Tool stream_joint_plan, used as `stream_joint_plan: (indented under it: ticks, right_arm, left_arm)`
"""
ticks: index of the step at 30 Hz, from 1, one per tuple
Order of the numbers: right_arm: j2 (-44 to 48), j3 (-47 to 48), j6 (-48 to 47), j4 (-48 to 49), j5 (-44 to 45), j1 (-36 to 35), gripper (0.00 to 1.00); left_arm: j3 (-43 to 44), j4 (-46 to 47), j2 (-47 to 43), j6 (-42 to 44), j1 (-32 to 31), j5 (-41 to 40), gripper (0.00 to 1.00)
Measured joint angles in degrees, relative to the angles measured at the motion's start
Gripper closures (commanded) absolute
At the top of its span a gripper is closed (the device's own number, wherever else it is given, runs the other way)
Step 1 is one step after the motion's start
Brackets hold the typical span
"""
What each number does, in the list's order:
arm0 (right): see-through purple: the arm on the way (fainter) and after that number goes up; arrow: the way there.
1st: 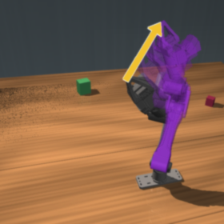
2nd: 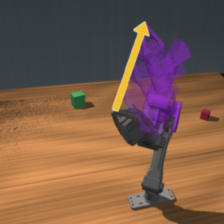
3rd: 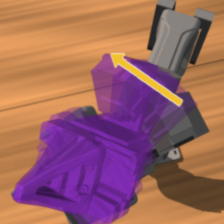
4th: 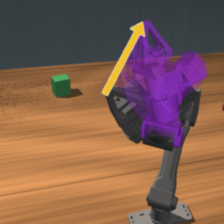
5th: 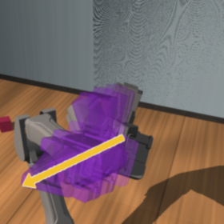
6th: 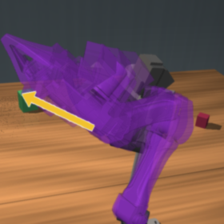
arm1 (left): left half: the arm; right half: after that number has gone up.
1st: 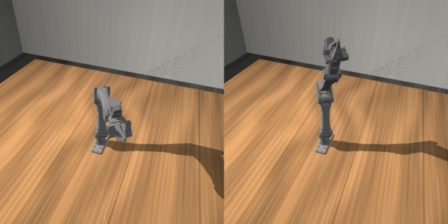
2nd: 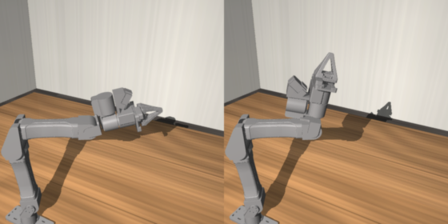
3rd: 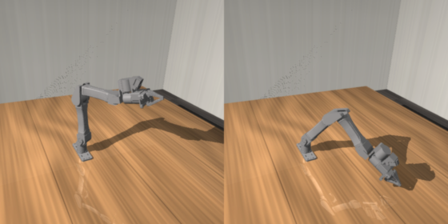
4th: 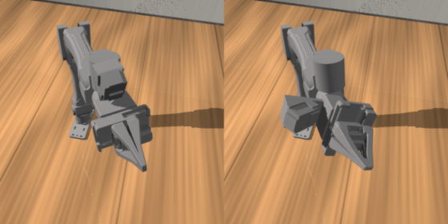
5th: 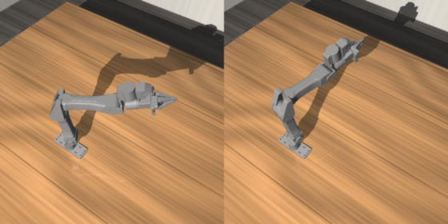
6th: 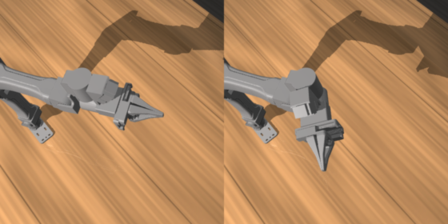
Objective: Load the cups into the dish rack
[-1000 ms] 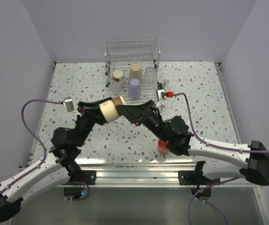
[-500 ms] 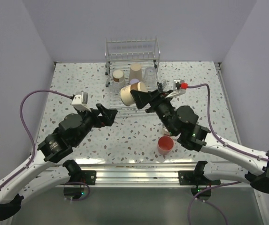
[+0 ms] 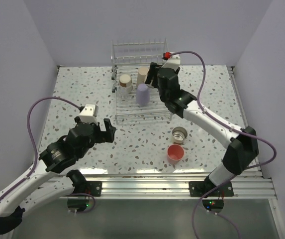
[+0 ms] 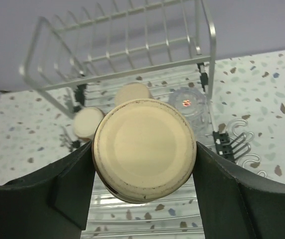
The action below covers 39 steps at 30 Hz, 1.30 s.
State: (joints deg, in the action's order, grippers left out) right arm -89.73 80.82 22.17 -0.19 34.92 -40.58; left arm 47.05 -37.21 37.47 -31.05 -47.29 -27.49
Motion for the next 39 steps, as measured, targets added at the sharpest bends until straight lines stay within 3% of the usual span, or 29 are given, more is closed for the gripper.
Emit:
stream_joint_plan:
  ticks: [4, 10, 21, 29, 39]
  right_arm:
    - [-9.9, 5.7, -2.2, -3.8, 0.2, 3.3, 1.00]
    - [-17.2, 8.6, -4.0, -5.6, 1.4, 3.8, 1.00]
    - [-19.1, 9.3, -3.9, -2.8, 2.0, 4.7, 1.00]
    - [-16.5, -0.4, -3.1, 0.6, 3.2, 5.7, 1.00]
    - [-16.7, -1.2, -3.4, -0.2, 3.4, 5.9, 1.00]
  left_arm:
    - [-1.3, 0.3, -0.4, 2.2, 0.0, 0.0, 0.00]
    - [-1.2, -0.2, -0.6, 3.7, 0.0, -0.2, 0.00]
    - [-1.3, 0.4, -1.9, 6.9, 0.0, -4.3, 0.00]
    - [-1.9, 0.8, -1.0, 8.1, 0.5, -4.0, 0.00]
    - [-1.9, 1.2, -2.6, 8.2, 1.4, -3.6, 0.00]
